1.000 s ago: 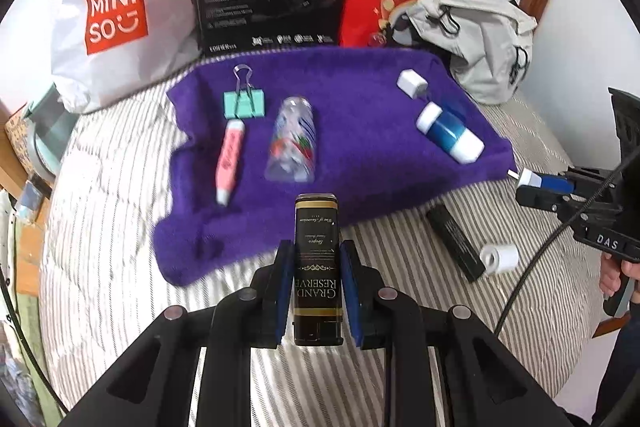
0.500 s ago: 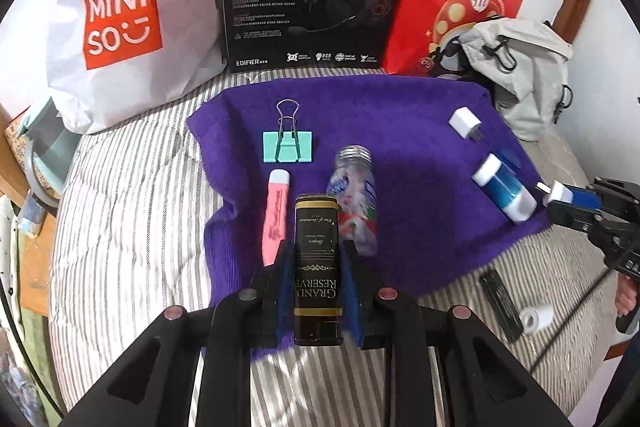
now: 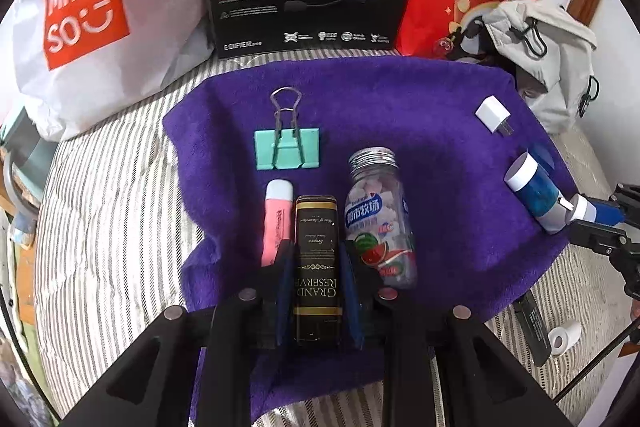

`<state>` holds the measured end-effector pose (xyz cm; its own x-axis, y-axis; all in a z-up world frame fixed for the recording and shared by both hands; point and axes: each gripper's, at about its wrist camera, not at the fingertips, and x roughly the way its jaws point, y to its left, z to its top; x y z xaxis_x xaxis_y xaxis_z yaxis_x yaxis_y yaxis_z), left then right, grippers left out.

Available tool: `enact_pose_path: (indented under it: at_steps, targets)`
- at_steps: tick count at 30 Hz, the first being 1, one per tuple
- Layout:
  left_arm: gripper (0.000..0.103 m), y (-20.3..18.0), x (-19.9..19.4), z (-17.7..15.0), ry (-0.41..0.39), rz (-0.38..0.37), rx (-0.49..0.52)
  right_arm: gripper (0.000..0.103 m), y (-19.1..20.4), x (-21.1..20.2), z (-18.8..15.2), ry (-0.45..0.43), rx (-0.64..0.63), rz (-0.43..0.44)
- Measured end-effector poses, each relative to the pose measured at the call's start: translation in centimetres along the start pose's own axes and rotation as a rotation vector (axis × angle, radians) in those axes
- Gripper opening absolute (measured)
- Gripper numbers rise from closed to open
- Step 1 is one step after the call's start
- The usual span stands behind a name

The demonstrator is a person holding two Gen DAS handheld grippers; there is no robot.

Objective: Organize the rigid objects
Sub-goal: 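Lower and release the box and white bottle on the towel with both tools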

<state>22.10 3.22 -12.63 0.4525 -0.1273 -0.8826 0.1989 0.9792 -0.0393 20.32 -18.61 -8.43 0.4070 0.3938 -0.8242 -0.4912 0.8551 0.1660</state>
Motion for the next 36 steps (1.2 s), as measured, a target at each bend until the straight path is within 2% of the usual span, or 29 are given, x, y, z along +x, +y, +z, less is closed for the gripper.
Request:
enact_pose_path:
  at_steps: [5,11,16,20,23,26,31,36]
  targets:
    - [0.022,-1.3,1.4,0.4,0.036,0.034,0.053,0.024,-0.1,0.7,0.2,0.005,0.005,0.001]
    - [0.023,-1.5,1.4,-0.1,0.037,0.048,0.058,0.024,-0.1,1.3,0.2,0.017,0.008,0.005]
    - [0.035,-1.7,1.0,-1.0,0.042,0.072,0.068,0.024,0.0,2.3,0.5,0.029,0.006,0.006]
    - [0.047,-1.0,0.1,-1.7,0.048,0.069,0.016,0.024,0.3,3.2,1.0,0.042,-0.002,-0.006]
    - [0.049,-0.7,-1.1,-2.1,0.048,0.052,-0.017,0.024,0.4,3.8,1.1,0.061,-0.010,-0.027]
    - [0.063,-1.1,-2.7,-2.5,0.024,0.088,-0.005,0.024,0.6,4.4,1.3,0.071,-0.013,-0.031]
    - [0.067,-1.5,-5.4,-3.4,-0.026,0.062,-0.018,0.024,0.7,5.6,1.3,0.103,-0.012,-0.050]
    - [0.068,-1.1,-6.2,-4.9,-0.023,0.056,-0.041,0.024,0.6,5.7,1.1,0.104,0.005,-0.045]
